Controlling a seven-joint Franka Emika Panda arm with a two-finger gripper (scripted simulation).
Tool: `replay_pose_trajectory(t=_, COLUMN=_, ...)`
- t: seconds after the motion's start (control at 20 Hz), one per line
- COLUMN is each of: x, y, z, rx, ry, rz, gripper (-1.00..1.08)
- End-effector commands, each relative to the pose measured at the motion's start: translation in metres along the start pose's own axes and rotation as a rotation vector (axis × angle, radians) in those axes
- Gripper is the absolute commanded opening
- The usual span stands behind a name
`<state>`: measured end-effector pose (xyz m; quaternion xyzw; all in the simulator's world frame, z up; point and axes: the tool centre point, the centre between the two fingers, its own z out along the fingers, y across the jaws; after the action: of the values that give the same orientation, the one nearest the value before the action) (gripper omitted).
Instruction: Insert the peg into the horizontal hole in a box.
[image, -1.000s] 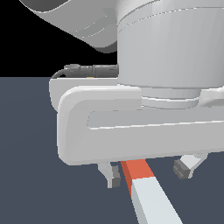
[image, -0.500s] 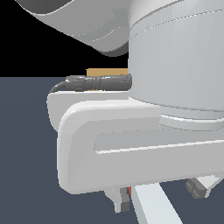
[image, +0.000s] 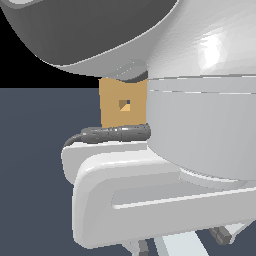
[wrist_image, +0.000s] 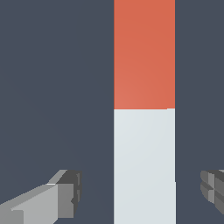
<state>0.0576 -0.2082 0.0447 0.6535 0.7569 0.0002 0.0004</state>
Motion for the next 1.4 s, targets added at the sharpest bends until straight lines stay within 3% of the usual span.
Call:
replay_pose_trajectory(t=0.0, x=0.000, y=0.000, z=0.014, rx=0.001, ry=0.000, rz=-0.001, gripper=1.00)
replay_pose_trajectory(t=0.35, x=-0.001, y=0.001, z=0.025, rx=0.001, ry=0.000, rz=-0.002, gripper=1.00)
replay_pose_trajectory(t=0.4, x=-0.001, y=0.001, z=0.025, rx=0.001, ry=0.000, rz=-0.002, gripper=-1.00)
replay_pose_trajectory(t=1.35, x=0.011, y=-0.003, z=0.021, rx=0.001, ry=0.001, rz=0.010, gripper=-1.00)
